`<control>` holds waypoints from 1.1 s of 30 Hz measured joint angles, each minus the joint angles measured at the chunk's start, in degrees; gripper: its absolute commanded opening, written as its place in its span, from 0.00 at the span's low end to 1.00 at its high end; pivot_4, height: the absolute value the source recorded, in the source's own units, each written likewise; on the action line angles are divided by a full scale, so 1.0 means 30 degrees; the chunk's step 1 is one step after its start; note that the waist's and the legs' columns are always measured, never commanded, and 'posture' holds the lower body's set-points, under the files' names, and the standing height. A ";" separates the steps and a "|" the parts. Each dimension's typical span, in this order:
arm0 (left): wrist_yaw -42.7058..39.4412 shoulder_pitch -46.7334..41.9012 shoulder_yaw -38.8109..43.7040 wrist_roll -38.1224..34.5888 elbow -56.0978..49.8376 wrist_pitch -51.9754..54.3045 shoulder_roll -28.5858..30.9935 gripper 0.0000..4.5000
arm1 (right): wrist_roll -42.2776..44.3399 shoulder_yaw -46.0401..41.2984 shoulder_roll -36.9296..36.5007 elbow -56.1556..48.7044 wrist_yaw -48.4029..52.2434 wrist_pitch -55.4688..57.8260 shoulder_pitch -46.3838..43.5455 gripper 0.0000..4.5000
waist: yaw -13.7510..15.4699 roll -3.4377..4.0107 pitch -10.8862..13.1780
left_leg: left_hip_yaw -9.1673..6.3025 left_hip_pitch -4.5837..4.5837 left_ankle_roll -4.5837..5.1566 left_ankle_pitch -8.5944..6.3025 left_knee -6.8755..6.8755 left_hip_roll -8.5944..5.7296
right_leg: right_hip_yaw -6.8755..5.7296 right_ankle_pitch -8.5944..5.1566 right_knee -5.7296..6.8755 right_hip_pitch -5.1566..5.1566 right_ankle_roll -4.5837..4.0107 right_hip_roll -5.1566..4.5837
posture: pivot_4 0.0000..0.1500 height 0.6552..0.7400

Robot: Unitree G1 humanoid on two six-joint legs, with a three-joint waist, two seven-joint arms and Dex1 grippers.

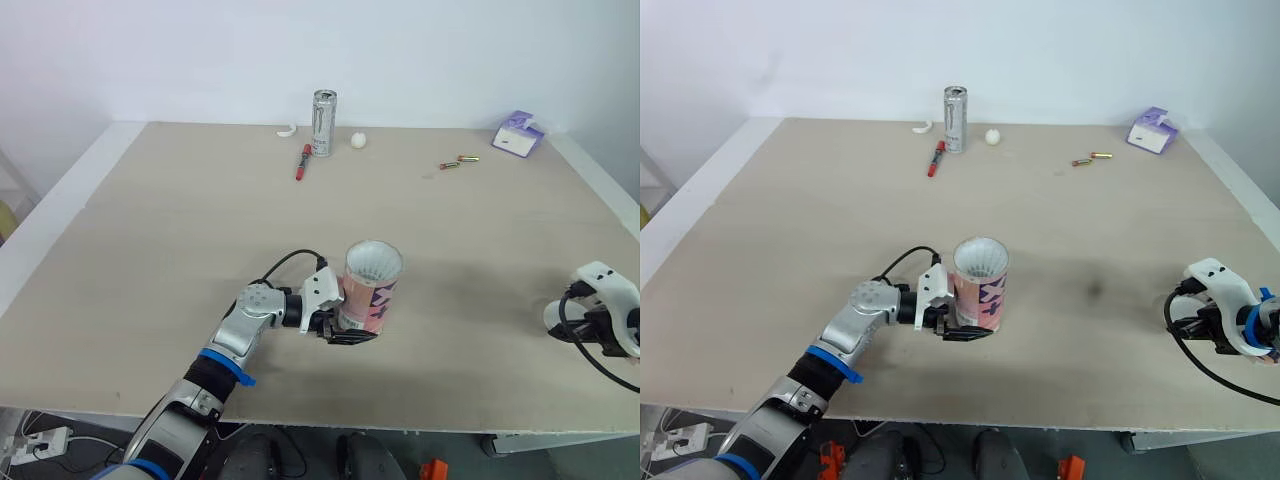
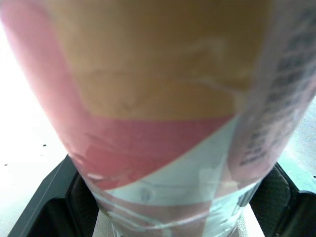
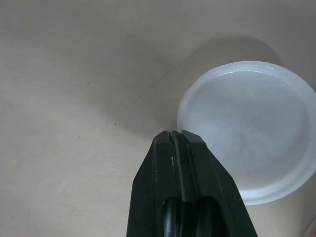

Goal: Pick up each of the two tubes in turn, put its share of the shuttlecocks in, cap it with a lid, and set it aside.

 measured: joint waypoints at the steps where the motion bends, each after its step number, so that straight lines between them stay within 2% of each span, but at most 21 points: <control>1: 0.0001 0.0000 -0.0003 -0.0003 -0.0037 0.0054 0.0012 0.82 | 0.0004 -0.0033 0.0000 -0.0012 0.0006 -0.0106 0.0060 0.01 | 0.0000 0.0000 0.0000 | 0.0000 0.0002 0.0001 0.0000 0.0000 0.0000 | 0.0001 0.0000 0.0000 0.0001 0.0000 0.0000 | 1.00 1.00; 7: -0.0009 0.0023 -0.0005 -0.0012 -0.0098 0.0077 0.0085 0.82 | -0.0050 -0.0200 -0.0091 -0.0856 0.0188 -0.1333 0.0555 0.01 | -0.0030 0.0009 -0.0004 | 0.0009 0.0006 0.0000 0.0000 0.0000 0.0003 | 0.0011 0.0005 0.0001 -0.0010 0.0000 0.0006 | 1.00 1.00; 13: -0.0072 0.0029 -0.0006 -0.0024 -0.0111 0.0055 0.0170 0.82 | -0.0039 -0.0866 -0.2111 -0.5111 0.1744 -0.4083 0.0163 0.01 | -0.0043 0.0103 -0.0037 | 0.0014 0.0008 0.0000 0.0000 -0.0002 0.0020 | 0.0007 -0.0008 0.0008 -0.0026 0.0011 0.0019 | 1.00 1.00; 16: -0.0075 -0.0011 -0.0024 -0.0013 -0.0019 -0.0029 0.0161 0.82 | 0.0650 -0.0883 -0.2962 -0.8272 0.3064 -0.5152 -0.1835 0.01 | -0.0016 0.0085 -0.0029 | -0.0001 0.0009 0.0001 0.0000 0.0000 0.0049 | -0.0024 -0.0044 0.0006 -0.0022 -0.0030 0.0035 | 1.00 1.00; 19: -0.0125 -0.0066 -0.0060 -0.0005 0.0117 -0.0257 0.0154 0.82 | 0.1167 -0.0348 -0.3078 -0.9758 0.4018 -0.5597 -0.3690 0.01 | -0.0013 0.0077 -0.0022 | 0.0010 0.0006 -0.0002 -0.0001 -0.0001 0.0051 | -0.0029 -0.0077 0.0006 -0.0033 -0.0095 0.0017 | 1.00 1.00; 21: -0.0205 -0.0093 -0.0094 -0.0006 0.0207 -0.0371 0.0171 0.82 | 0.1554 0.0810 -0.3060 -1.0692 0.4816 -0.5668 -0.5893 0.01 | -0.0024 0.0081 -0.0021 | 0.0023 0.0001 -0.0006 -0.0004 -0.0002 0.0051 | -0.0036 -0.0066 0.0006 -0.0047 -0.0123 -0.0005 | 1.00 1.00; 23: -0.0339 -0.0212 -0.0147 0.0004 0.0352 -0.0378 0.0157 0.82 | 0.2277 0.2147 -0.2514 -1.2034 0.6202 -0.5773 -0.9478 0.01 | -0.0017 0.0068 -0.0015 | 0.0016 0.0002 -0.0006 -0.0004 -0.0001 0.0052 | -0.0049 -0.0051 0.0006 -0.0050 -0.0159 -0.0007 | 1.00 1.00; 28: -0.0428 -0.0354 -0.0217 -0.0009 0.0464 -0.0371 0.0099 0.82 | 0.2693 0.4435 -0.0914 -1.2835 0.8513 -0.6470 -1.3410 0.01 | -0.0001 0.0009 0.0003 | 0.0021 -0.0006 -0.0024 -0.0014 0.0000 0.0056 | -0.0062 -0.0061 0.0004 -0.0052 -0.0185 -0.0046 | 1.00 1.00; 33: -0.0521 -0.0508 -0.0222 -0.0014 0.0645 -0.0369 0.0080 0.82 | 0.2685 0.5923 0.0375 -1.2760 0.9581 -0.6869 -1.5459 0.01 | 0.0012 0.0008 0.0001 | 0.0017 -0.0015 -0.0035 -0.0020 0.0000 0.0055 | -0.0075 -0.0063 0.0005 -0.0057 -0.0193 -0.0113 | 1.00 1.00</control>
